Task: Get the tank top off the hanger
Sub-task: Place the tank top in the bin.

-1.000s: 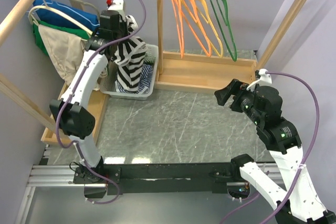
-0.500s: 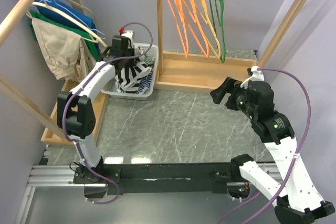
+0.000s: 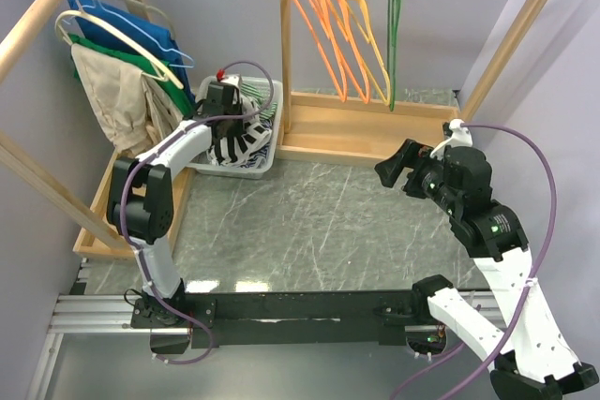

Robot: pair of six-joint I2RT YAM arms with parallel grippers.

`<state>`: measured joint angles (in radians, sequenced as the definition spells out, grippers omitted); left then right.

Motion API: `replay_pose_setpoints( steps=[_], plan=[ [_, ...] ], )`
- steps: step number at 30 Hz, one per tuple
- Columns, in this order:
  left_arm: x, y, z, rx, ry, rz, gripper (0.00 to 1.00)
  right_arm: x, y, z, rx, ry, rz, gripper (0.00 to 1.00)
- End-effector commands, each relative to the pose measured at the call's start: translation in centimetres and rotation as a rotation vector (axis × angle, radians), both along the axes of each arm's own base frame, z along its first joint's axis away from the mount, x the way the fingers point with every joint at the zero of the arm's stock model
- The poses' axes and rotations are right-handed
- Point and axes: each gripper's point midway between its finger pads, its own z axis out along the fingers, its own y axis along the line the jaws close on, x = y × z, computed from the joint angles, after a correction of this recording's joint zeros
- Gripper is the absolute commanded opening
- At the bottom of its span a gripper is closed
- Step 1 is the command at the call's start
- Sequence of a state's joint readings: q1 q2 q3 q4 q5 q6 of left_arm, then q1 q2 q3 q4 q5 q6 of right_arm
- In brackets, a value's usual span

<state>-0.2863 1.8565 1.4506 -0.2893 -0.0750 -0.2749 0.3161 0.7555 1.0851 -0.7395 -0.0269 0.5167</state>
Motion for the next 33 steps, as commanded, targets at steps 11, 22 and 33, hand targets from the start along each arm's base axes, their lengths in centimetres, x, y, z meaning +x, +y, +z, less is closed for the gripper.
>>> replay_pose_setpoints(
  steps=[11, 22, 33],
  plan=[
    [-2.8, -0.8, -0.9, 0.007, 0.068, 0.002, 0.52, -0.7, -0.5, 0.9, 0.020, -0.040, -0.019, 1.00],
    [-4.9, -1.3, 7.5, -0.014, -0.084, -0.016, 0.99, -1.1, -1.7, 0.9, -0.007, -0.047, -0.072, 1.00],
    [-11.3, -5.1, 11.9, -0.125, -0.164, -0.115, 0.96, -1.0, -2.6, 0.1, -0.027, -0.047, -0.117, 1.00]
  ],
)
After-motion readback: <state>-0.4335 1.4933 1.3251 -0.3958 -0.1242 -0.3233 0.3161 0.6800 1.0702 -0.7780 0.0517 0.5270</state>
